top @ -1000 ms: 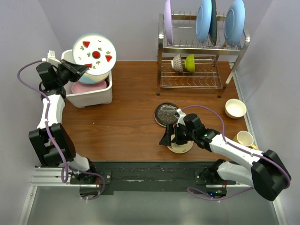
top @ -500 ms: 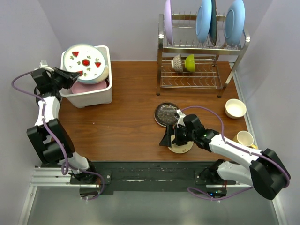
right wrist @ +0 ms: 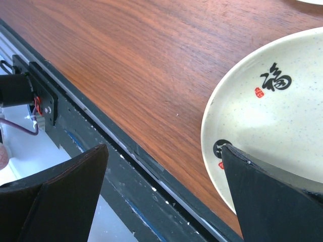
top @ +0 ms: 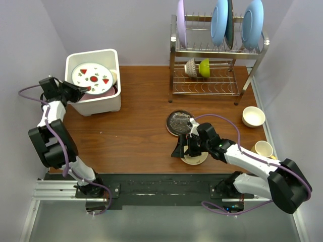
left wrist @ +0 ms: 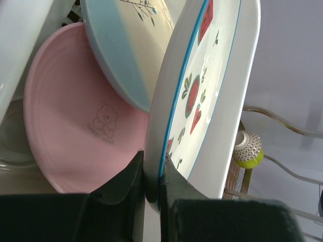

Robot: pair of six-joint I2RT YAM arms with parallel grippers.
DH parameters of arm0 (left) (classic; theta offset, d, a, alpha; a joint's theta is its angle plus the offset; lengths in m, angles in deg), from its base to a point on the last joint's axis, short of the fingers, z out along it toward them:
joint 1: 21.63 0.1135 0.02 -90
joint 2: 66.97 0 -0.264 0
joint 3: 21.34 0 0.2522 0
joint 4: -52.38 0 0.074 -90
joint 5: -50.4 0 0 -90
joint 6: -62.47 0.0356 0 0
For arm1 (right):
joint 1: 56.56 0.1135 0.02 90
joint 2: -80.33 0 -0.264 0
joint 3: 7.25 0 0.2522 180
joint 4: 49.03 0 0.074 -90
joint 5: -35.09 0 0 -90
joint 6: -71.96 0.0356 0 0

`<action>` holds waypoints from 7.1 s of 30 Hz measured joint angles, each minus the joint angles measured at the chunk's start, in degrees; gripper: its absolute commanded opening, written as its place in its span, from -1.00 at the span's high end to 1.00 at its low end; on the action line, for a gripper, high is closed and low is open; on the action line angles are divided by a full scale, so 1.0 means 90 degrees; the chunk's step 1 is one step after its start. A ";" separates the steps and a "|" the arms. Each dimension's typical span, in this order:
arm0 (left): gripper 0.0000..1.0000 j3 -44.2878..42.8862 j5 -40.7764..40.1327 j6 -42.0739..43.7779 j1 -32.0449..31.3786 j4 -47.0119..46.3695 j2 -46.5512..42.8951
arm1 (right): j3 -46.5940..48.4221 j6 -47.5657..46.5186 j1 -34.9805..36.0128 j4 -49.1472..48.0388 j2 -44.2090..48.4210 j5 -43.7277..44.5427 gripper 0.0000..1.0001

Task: Place the plates into the plastic bin on the countertop
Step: Place the plate in the plastic bin, then pick up the plate at the center of the board.

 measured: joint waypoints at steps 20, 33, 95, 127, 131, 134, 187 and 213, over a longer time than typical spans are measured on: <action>1.00 -0.1149 -0.0430 0.0797 -0.0401 0.1054 0.0986 | 0.0000 0.0000 -0.0002 -0.0046 -0.0289 -0.0022 -0.97; 0.63 -0.2480 -0.0719 0.1047 -0.0634 0.1948 0.1554 | 0.0000 -0.0005 0.0000 -0.0041 -0.0432 -0.0024 -0.97; -1.00 -0.1814 -0.0158 0.1933 -0.1409 0.1984 -0.1022 | 0.0046 0.0005 0.0000 0.0369 0.0449 -0.0022 -0.97; -0.96 0.1115 -0.1171 0.1836 -0.5236 0.2465 -0.3383 | 0.0338 0.0376 0.0000 0.1826 0.1766 0.1498 -0.97; -0.95 0.1651 -0.1421 0.1460 -0.5880 0.2283 -0.3473 | 0.0427 0.0449 0.0000 0.2225 0.1676 0.1889 -0.97; -0.95 0.1863 -0.1666 0.1175 -0.6496 0.2081 -0.3373 | 0.0425 0.0493 -0.0002 0.2484 0.1571 0.2089 -0.97; 0.13 0.2319 -0.1258 -0.0483 -0.8672 -0.2543 0.0935 | -0.0041 0.1001 -0.0413 0.3517 0.2577 0.3623 -0.97; 1.00 0.2475 -0.1042 -0.0726 -0.8675 -0.2708 0.1137 | -0.0177 0.1044 -0.0415 0.3286 0.2606 0.3623 -0.98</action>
